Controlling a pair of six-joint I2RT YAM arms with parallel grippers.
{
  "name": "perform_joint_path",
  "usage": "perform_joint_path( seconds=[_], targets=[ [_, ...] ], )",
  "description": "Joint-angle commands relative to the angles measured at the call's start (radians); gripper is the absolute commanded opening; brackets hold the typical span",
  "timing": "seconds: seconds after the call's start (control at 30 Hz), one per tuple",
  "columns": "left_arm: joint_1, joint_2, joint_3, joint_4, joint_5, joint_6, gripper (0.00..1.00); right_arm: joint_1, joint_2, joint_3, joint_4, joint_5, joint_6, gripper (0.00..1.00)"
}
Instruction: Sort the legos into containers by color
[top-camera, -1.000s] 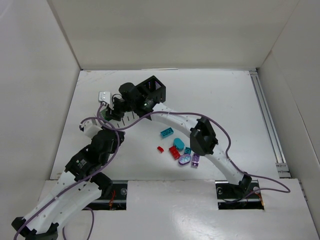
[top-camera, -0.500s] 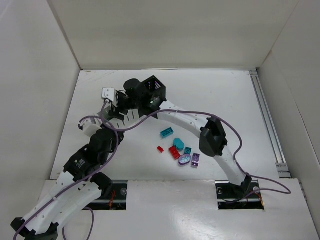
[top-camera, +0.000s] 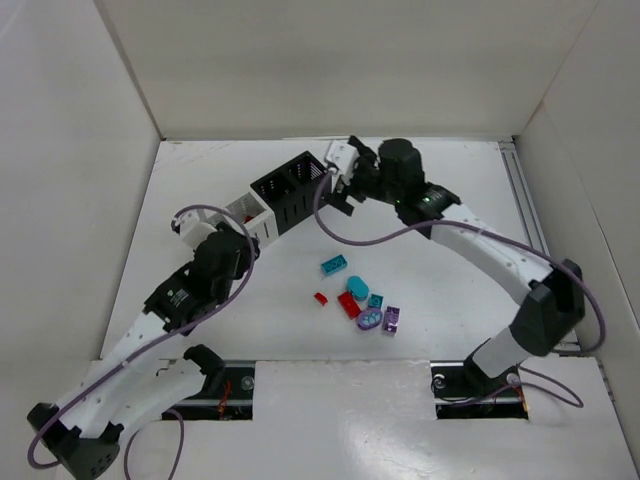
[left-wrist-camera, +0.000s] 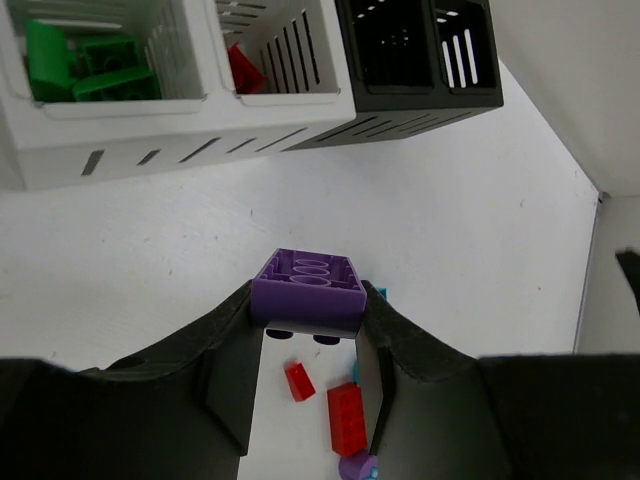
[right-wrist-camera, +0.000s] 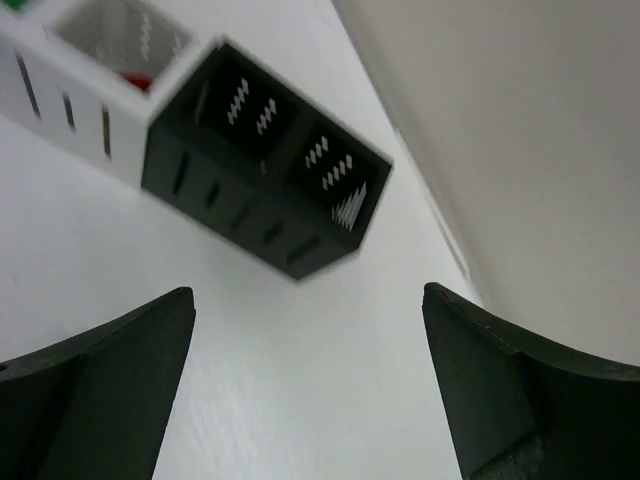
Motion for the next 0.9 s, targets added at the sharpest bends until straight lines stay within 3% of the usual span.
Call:
perform_joint_path(
  seconds=[0.0,0.1,0.23,0.4,0.63,0.8,0.83,0.87],
  targets=[
    [0.001,0.097,0.090,0.144,-0.039,0.072,0.00,-0.056,-0.188,-0.209,0.053,0.083,-0.017,1.00],
    [0.024,0.232,0.181,0.249,-0.050,0.161,0.01,-0.136,-0.290,-0.324,0.054,0.092,-0.007,1.00],
    [0.130,0.446,0.331,0.329,0.048,0.273,0.03,-0.208,-0.452,-0.462,0.054,0.092,0.003,1.00],
    [0.207,0.696,0.472,0.396,0.154,0.350,0.01,-0.281,-0.534,-0.520,0.034,0.071,-0.007,1.00],
    [0.216,0.813,0.538,0.398,0.184,0.387,0.05,-0.346,-0.546,-0.509,-0.066,0.051,-0.016,1.00],
    [0.216,0.824,0.509,0.398,0.194,0.356,0.17,-0.346,-0.546,-0.531,-0.086,0.062,-0.027,1.00],
    [0.216,0.824,0.509,0.398,0.194,0.356,0.27,-0.346,-0.546,-0.540,-0.086,0.062,-0.027,1.00],
    [0.216,0.838,0.509,0.378,0.182,0.356,0.29,-0.346,-0.546,-0.540,-0.098,0.062,-0.027,1.00]
  ],
)
